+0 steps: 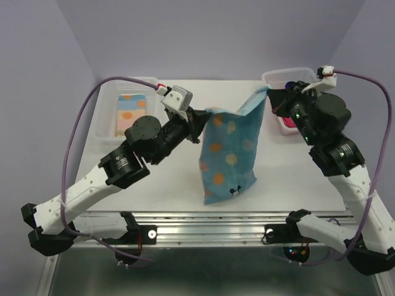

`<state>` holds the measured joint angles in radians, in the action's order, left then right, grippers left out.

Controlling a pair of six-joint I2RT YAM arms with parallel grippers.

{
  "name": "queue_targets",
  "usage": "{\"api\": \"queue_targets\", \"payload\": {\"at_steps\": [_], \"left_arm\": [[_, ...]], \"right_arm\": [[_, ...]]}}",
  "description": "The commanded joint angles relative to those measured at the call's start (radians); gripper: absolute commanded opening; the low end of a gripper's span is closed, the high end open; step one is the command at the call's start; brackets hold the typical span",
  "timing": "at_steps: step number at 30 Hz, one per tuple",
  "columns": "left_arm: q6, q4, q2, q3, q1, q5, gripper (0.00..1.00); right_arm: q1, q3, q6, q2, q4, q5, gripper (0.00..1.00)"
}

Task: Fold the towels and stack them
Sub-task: Flatten out the crumpled towel

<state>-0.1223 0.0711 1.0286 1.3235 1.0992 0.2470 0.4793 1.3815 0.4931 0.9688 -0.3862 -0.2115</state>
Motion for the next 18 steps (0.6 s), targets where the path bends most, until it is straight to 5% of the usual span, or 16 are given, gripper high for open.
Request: {"api": "queue_targets", "payload": {"at_steps": [1, 11, 18], "left_arm": [[-0.051, -0.065, 0.085, -0.004, -0.259, -0.035, 0.0], [0.05, -0.139, 0.384, 0.129, -0.519, -0.211, 0.0], [0.088, -0.145, 0.6, 0.244, -0.657, -0.388, 0.0]], "right_arm": [[0.005, -0.036, -0.033, 0.118, 0.172, -0.117, 0.01], [-0.001, 0.037, -0.09, 0.436, 0.394, -0.23, 0.01], [-0.06, 0.166, -0.107, 0.668, 0.463, -0.166, 0.01]]}}
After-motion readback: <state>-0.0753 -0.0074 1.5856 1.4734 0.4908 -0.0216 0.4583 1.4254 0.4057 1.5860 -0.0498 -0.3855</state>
